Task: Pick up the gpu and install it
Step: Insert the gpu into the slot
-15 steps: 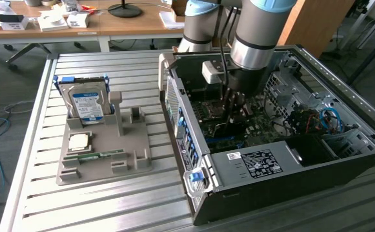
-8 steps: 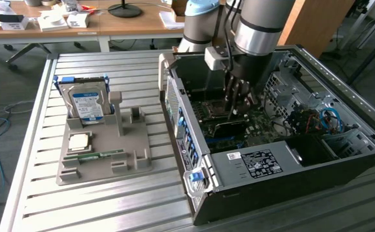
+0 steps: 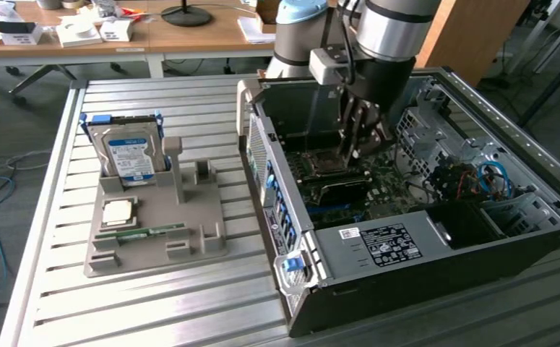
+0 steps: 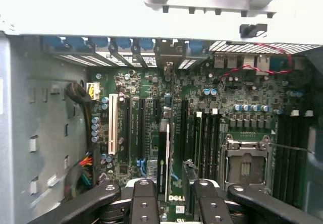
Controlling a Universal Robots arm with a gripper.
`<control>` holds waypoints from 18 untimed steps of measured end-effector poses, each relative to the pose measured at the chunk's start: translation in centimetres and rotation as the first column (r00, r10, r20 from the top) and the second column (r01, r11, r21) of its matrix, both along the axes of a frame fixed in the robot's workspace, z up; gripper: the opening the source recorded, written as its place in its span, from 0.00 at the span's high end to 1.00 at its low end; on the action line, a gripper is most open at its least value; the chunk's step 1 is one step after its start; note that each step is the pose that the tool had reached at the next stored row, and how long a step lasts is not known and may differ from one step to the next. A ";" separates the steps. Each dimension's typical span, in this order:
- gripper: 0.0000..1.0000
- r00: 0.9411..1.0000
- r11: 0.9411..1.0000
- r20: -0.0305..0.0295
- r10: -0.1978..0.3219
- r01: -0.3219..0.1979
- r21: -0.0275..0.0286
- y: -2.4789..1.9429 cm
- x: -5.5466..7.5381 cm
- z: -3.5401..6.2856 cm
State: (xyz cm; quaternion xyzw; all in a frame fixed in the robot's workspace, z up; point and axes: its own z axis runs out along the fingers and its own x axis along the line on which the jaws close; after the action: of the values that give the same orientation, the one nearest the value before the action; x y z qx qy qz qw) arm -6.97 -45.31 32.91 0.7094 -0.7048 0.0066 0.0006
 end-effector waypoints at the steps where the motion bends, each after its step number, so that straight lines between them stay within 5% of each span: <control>1: 0.66 1.000 1.000 0.000 0.000 0.000 0.000 0.01 0.0 0.30; 10: 0.66 1.000 1.000 0.000 0.000 0.000 0.000 0.09 0.0 2.48; 18: 0.66 1.000 1.000 0.000 0.000 0.000 0.000 0.10 0.0 2.72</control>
State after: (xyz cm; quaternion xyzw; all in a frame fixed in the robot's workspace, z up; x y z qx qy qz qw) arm -6.97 -45.21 35.63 0.7094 -0.7048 0.0066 0.0006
